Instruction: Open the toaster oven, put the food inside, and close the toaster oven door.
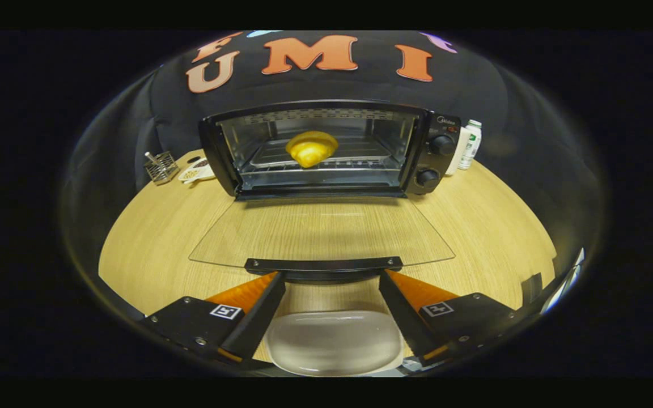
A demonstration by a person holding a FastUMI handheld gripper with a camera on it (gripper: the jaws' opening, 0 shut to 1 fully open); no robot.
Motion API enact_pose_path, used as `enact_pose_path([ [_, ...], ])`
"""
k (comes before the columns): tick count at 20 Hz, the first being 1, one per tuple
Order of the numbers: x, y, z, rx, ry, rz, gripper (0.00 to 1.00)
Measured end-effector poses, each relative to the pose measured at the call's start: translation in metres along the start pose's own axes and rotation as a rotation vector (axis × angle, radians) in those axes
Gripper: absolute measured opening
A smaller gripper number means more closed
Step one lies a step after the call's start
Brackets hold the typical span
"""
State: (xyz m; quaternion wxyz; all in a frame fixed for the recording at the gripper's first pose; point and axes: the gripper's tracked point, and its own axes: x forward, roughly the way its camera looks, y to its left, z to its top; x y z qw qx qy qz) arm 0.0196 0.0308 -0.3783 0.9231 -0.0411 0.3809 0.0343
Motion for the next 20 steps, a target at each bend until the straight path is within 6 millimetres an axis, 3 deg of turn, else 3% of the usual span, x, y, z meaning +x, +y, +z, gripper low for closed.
enact_pose_path([
  [4,-0.015,0.003,0.034,0.001,-0.068,0.016,0.99],
  [9,-0.029,0.000,0.090,0.036,-0.172,0.033,1.00],
  [20,-0.022,0.004,0.155,0.106,-0.284,0.060,1.00],
])
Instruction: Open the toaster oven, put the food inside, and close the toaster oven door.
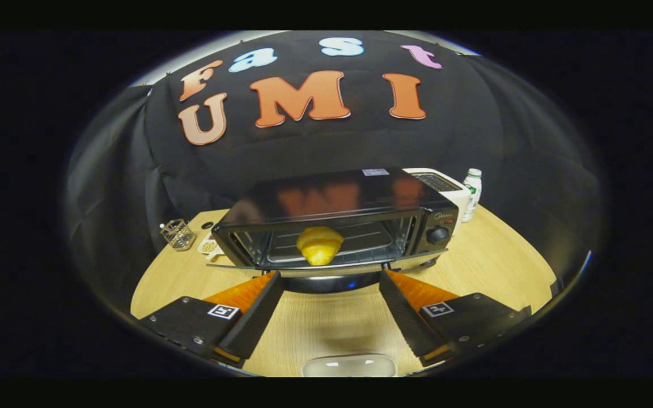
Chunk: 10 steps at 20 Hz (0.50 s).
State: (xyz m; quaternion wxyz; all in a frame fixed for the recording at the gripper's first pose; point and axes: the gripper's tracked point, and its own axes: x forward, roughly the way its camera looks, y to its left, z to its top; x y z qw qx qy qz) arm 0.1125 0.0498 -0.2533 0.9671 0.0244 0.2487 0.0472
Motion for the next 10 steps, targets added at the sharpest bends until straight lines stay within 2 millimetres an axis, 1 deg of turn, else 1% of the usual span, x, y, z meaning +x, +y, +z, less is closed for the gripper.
enact_pose_path([
  [2,0.008,-0.002,0.004,0.003,0.009,-0.016,1.00],
  [3,0.009,-0.002,0.008,-0.004,0.014,-0.028,1.00],
  [5,0.006,0.004,0.030,-0.015,-0.027,-0.024,1.00],
  [7,-0.007,0.007,0.049,-0.013,-0.035,-0.024,1.00],
  [8,-0.013,0.007,0.063,-0.012,-0.058,-0.027,1.00],
  [10,-0.031,0.007,0.091,-0.018,-0.113,-0.027,1.00],
])
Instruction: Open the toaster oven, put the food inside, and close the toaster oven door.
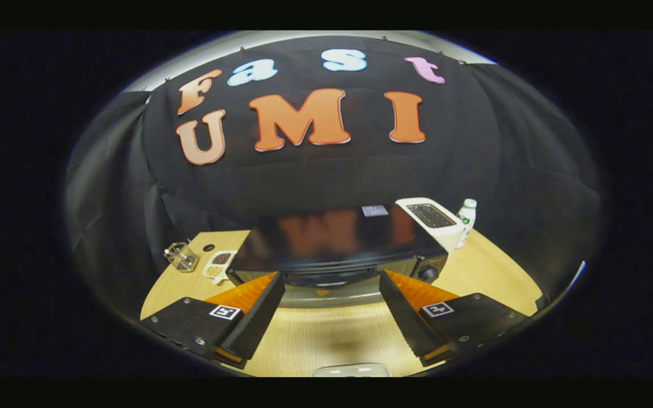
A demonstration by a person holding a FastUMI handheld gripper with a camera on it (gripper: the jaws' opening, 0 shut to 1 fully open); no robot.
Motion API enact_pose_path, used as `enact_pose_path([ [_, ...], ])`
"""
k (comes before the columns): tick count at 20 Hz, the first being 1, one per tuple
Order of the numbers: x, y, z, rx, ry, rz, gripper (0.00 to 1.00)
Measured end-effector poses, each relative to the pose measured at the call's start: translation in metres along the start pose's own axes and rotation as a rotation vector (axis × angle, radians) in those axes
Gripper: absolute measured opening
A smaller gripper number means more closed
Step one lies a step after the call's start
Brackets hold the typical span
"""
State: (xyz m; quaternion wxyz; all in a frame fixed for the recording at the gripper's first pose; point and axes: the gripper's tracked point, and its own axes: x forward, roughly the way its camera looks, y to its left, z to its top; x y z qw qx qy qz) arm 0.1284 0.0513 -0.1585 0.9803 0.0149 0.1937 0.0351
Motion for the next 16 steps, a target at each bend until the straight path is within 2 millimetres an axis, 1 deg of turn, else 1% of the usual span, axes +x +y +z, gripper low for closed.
enact_pose_path([
  [3,-0.026,0.000,0.043,-0.019,-0.060,-0.001,1.00],
  [8,-0.081,-0.001,0.112,-0.019,-0.176,0.003,1.00],
  [10,-0.102,-0.004,0.134,-0.030,-0.228,-0.005,1.00],
  [11,-0.112,-0.006,0.143,-0.036,-0.251,-0.015,1.00],
  [13,-0.128,-0.014,0.153,-0.042,-0.281,-0.044,0.99],
  [15,-0.139,-0.021,0.157,-0.040,-0.308,-0.070,1.00],
  [16,-0.144,-0.025,0.154,-0.035,-0.317,-0.082,1.00],
])
